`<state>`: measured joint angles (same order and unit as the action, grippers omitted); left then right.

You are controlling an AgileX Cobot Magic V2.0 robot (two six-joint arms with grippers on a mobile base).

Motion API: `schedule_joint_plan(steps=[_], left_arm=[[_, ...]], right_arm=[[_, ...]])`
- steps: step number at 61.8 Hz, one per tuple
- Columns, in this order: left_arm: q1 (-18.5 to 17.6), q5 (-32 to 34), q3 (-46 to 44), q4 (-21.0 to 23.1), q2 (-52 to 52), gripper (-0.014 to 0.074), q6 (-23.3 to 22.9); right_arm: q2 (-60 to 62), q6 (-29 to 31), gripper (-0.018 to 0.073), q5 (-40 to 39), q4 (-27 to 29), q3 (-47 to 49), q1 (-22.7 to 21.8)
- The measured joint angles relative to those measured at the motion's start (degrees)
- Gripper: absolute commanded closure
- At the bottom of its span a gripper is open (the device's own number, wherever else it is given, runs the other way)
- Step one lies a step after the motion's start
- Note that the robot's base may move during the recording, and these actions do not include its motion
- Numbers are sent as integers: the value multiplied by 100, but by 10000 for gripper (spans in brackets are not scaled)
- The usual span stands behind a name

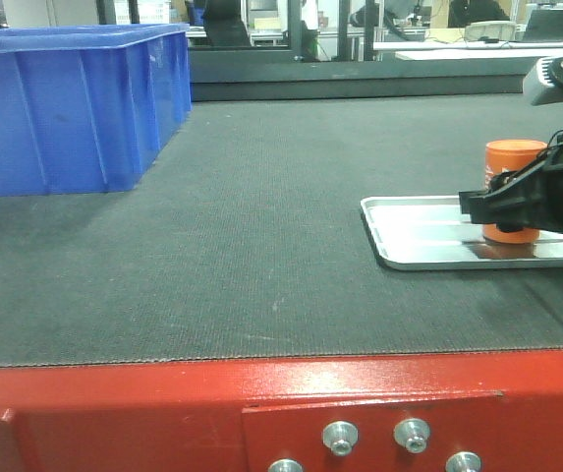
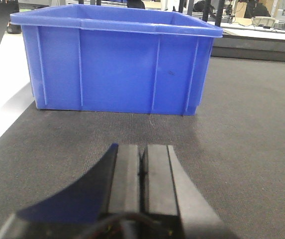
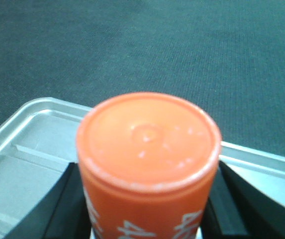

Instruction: Grab orange capacitor from left shelf to right conveyor

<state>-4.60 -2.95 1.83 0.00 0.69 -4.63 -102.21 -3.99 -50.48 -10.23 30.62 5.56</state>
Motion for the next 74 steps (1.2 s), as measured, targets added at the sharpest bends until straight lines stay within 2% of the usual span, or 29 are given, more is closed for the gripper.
schedule_joint_plan(steps=[11, 14, 18, 33, 51, 58, 63, 74], left_arm=[[0, 0, 0, 0, 0, 701, 0], [0, 0, 0, 0, 0, 701, 0], [0, 0, 0, 0, 0, 701, 0], [0, 0, 0, 0, 0, 701, 0], [0, 0, 0, 0, 0, 701, 0], [0, 0, 0, 0, 0, 701, 0], [0, 0, 0, 0, 0, 701, 0], [0, 0, 0, 0, 0, 701, 0]], right_arm=[[0, -34, -22, -10, 0, 10, 0], [0, -57, -71, 32, 0, 10, 0], [0, -67, -47, 152, 0, 10, 0], [612, -224, -49, 775, 0, 10, 0], [2076, -435, -49, 2247, -4, 10, 13], [2805, -647, -34, 2878, -4, -1, 168], [3370, -848, 38, 3298, -4, -1, 310], [4579, -1086, 326, 4307, -4, -1, 579]])
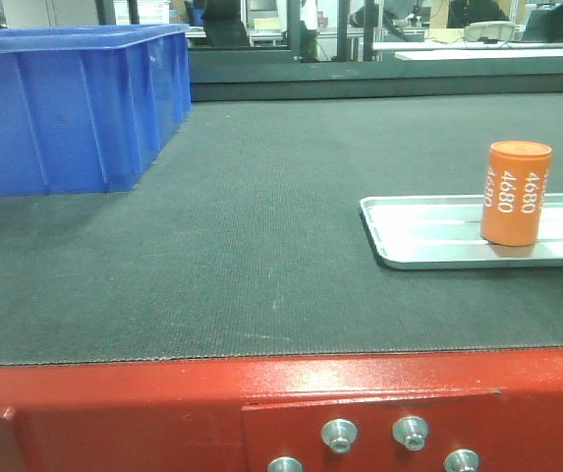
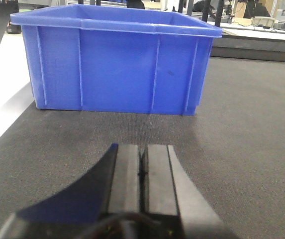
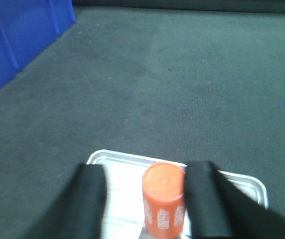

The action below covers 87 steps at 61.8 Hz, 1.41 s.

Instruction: Grab orange capacitor from left shelf to right conveyor

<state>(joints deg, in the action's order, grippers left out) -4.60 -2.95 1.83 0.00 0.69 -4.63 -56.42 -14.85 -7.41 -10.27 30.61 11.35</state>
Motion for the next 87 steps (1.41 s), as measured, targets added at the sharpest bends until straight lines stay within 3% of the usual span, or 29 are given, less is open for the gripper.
schedule_joint_plan(steps=[9, 25, 63, 70, 79, 87], left_arm=[[0, 0, 0, 0, 0, 701, 0], [0, 0, 0, 0, 0, 701, 0], [0, 0, 0, 0, 0, 701, 0], [0, 0, 0, 0, 0, 701, 0], [0, 0, 0, 0, 0, 701, 0], [0, 0, 0, 0, 0, 701, 0]], right_arm=[[906, -27, 527, 1017, 0, -41, 88], [2051, -26, 523, 2115, 0, -50, 88], [2218, -14, 523, 2216, 14, -94, 75], [2577, 257, 523, 2161, 258, -451, -128], [3568, 1173, 523, 2161, 856, -1328, -680], [4538, 1549, 523, 1996, 988, -2097, -1110]])
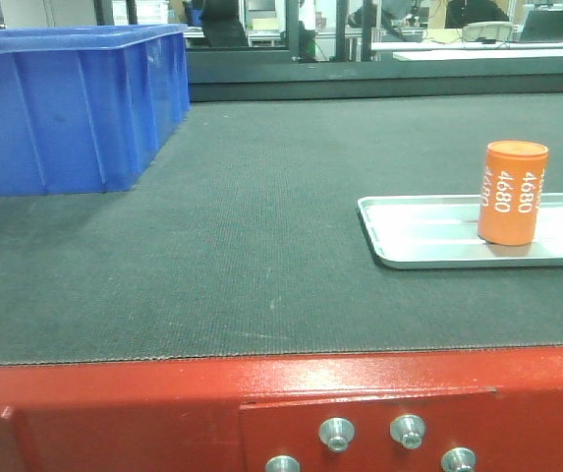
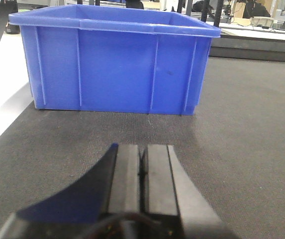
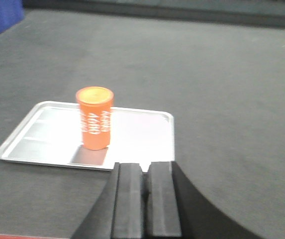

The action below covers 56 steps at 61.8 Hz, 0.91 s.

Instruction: Grab orange capacitor from left shelf to right conveyor

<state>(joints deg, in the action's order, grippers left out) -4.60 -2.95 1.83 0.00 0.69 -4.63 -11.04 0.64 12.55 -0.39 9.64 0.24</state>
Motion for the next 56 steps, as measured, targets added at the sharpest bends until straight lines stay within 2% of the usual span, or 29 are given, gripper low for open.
schedule_joint_plan(steps=[8, 15, 56], left_arm=[[0, 0, 0, 0, 0, 701, 0], [0, 10, 0, 0, 0, 701, 0], [0, 10, 0, 0, 0, 701, 0]], right_arm=[[923, 49, 523, -321, 39, -681, -230], [1151, 71, 523, -590, 39, -1088, -267], [1160, 80, 523, -744, 39, -1144, -267]])
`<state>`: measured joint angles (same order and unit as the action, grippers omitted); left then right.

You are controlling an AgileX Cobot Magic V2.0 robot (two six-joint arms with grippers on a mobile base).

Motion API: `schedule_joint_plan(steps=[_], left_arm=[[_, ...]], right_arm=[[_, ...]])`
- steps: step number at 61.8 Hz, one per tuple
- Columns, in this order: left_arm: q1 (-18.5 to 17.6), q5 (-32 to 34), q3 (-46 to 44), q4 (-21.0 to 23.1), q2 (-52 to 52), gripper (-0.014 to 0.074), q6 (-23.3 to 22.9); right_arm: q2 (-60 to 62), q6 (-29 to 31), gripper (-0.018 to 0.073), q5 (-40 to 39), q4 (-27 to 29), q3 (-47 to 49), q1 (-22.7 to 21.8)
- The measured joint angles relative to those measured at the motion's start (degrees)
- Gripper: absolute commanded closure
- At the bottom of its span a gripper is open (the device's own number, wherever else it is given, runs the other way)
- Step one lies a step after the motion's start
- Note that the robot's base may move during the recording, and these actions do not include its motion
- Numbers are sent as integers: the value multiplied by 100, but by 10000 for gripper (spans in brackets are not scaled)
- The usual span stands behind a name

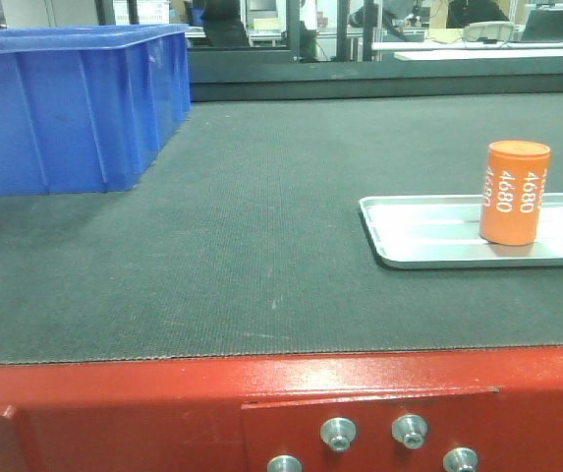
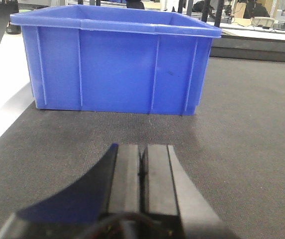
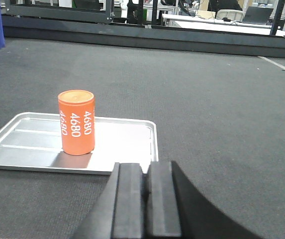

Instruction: Grab orange capacitor from left shelf to right conveyor

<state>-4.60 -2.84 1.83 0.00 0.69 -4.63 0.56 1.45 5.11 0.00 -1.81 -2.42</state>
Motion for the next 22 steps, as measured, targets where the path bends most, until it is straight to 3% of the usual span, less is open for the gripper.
schedule_joint_plan(steps=[22], left_arm=[[0, 0, 0, 0, 0, 701, 0]], right_arm=[[0, 0, 523, -9, 0, 0, 0]])
